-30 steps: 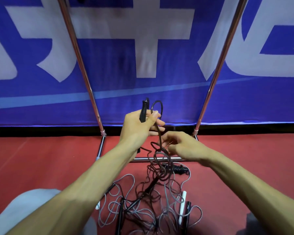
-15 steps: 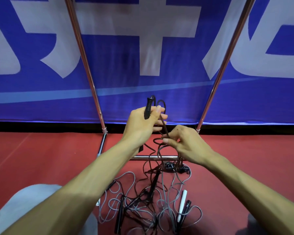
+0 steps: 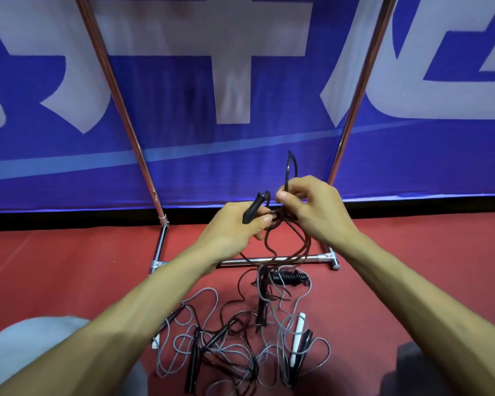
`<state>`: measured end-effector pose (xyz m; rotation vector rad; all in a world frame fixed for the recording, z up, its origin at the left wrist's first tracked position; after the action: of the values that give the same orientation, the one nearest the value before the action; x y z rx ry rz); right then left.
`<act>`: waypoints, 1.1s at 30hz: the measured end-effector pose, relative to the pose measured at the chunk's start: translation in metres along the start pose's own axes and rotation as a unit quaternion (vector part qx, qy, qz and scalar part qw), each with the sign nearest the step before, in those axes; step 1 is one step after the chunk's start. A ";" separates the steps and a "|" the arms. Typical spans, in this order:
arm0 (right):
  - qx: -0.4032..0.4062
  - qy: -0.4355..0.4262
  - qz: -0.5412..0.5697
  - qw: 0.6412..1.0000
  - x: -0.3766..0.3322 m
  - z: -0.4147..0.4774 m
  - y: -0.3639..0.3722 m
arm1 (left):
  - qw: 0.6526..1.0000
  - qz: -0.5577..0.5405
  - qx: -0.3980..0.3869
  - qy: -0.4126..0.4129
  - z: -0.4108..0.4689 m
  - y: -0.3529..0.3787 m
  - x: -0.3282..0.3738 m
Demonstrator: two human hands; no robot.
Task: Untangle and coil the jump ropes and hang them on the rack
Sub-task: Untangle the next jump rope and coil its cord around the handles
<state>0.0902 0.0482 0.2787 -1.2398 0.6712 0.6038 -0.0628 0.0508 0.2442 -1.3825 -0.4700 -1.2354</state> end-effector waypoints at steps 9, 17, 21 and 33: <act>-0.053 0.016 0.058 0.997 0.000 0.001 0.004 | 0.991 -0.077 0.091 -0.065 0.003 -0.007 -0.008; -0.078 0.059 0.220 0.971 -0.002 -0.002 0.006 | 0.991 -0.058 0.050 -0.107 0.002 -0.008 -0.014; -0.077 0.114 0.304 0.943 0.000 -0.001 0.002 | 0.996 -0.029 0.035 -0.081 0.003 -0.010 -0.013; -0.086 0.264 0.601 0.750 0.006 0.003 -0.010 | 0.999 -0.043 -0.033 0.002 0.003 0.005 0.004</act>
<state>0.1019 0.0495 0.2816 -1.0146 1.9943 1.4052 -0.0559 0.0505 0.2459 -1.4268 -0.4940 -1.3336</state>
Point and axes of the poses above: each hand's wrist, its own z-axis towards the middle knuckle, its own y-axis out of the palm, x = y × z, the point moved 5 cm from there along z, towards the middle knuckle, and after that the axes turned 12 degrees about y, right-handed, at the moved point
